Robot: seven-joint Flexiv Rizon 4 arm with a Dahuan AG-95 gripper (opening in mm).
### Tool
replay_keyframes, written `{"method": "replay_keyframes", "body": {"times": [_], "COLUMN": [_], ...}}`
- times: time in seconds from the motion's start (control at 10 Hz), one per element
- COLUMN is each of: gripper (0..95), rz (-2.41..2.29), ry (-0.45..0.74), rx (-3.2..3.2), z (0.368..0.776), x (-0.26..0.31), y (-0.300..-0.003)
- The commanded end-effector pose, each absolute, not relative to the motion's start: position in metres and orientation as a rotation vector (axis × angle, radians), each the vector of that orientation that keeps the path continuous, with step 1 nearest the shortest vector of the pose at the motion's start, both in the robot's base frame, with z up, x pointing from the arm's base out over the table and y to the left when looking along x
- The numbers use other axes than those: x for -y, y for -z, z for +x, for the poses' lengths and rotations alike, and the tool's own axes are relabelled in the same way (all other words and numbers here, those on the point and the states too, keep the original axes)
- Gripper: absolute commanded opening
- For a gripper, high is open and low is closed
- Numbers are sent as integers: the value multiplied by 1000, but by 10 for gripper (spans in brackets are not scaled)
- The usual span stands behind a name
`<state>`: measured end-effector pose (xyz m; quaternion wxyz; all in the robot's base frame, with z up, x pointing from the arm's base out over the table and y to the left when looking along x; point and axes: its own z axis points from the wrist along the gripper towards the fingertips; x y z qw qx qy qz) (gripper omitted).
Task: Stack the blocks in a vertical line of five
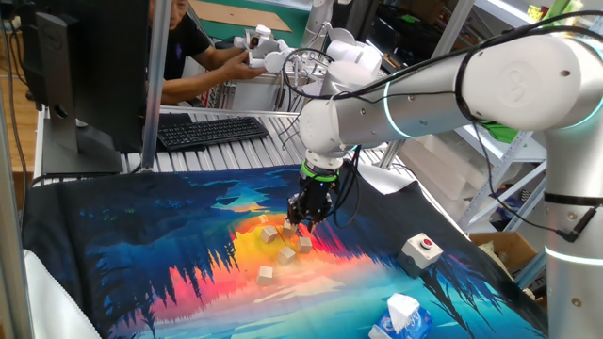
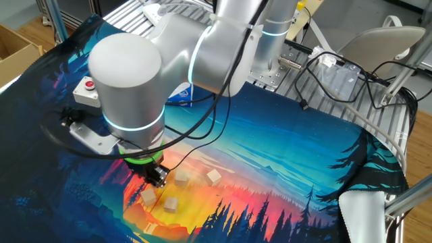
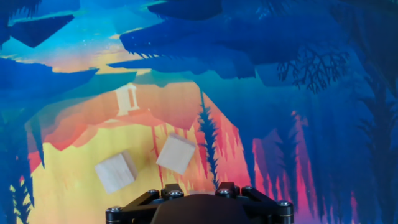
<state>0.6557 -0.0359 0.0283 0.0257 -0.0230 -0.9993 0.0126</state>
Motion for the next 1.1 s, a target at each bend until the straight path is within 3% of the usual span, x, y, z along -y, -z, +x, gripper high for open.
{"method": "replay_keyframes", "body": {"times": [0.1, 0.8, 0.9, 1.1], "gripper": [380, 380, 190, 190], "rz": [-68, -43, -45, -44], "ry": [-41, -37, -34, -37], "rx": [3091, 3101, 3103, 3104], "z": [654, 642, 638, 634], "x": [36, 38, 37, 35], "y": [-30, -26, -25, -26]}}
